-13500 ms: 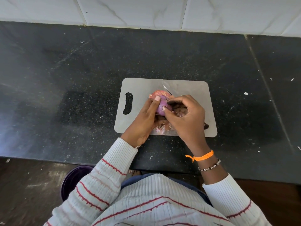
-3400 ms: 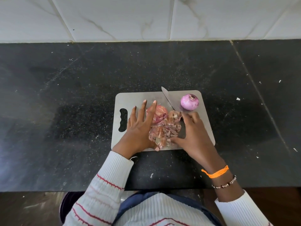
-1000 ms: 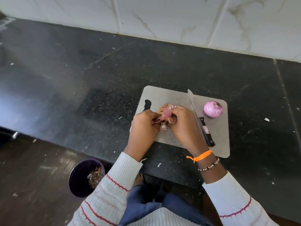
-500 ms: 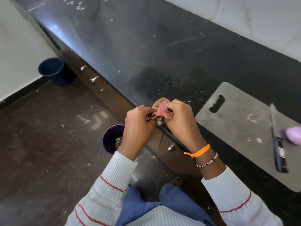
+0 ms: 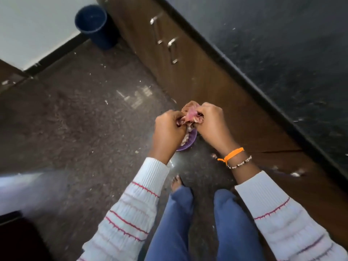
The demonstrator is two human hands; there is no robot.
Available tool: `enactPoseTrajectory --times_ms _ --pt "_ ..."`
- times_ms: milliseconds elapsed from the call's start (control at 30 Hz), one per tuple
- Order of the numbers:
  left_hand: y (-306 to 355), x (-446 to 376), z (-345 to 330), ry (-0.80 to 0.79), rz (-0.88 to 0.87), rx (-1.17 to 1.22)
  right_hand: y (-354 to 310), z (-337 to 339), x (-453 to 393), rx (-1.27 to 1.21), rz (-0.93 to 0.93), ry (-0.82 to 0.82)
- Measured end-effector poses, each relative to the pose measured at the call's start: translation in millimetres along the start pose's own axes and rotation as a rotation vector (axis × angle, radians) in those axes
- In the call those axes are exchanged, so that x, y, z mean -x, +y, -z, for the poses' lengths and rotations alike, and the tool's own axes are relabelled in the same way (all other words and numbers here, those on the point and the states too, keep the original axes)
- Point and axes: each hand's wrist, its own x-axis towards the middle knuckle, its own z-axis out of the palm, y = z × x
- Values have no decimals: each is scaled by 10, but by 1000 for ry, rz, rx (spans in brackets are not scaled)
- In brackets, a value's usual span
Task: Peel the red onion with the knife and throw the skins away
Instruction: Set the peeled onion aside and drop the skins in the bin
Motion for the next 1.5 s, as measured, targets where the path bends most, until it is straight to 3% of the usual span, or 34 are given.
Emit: enactPoseTrajectory --times_ms 333,500,733,867,1033,1300,1500 --pt "-1926 -780 -1164 -87 134 -26 1150 -1928 -550 -14 0 -121" --pt "-2911 -1164 -1943 -127 210 -37 1932 -2891 -806 -40 -84 -183" --pt "-3490 -1362 -2529 -338 297 -28 2624 -3488 -955 9 -180 -356" --pt "-3393 -1326 -2396 -342 336 -9 2603 -3337 -946 1 -200 -355" --pt "-2967 -1090 -2021 -209 377 82 2207 -2794 -805 -53 -218 -284" --pt "-1445 -427 -916 31 317 449 829 -1233 -295 -246 -135 3" --pt "-335 196 -215 -40 207 574 77 -36 327 -274 -94 141"
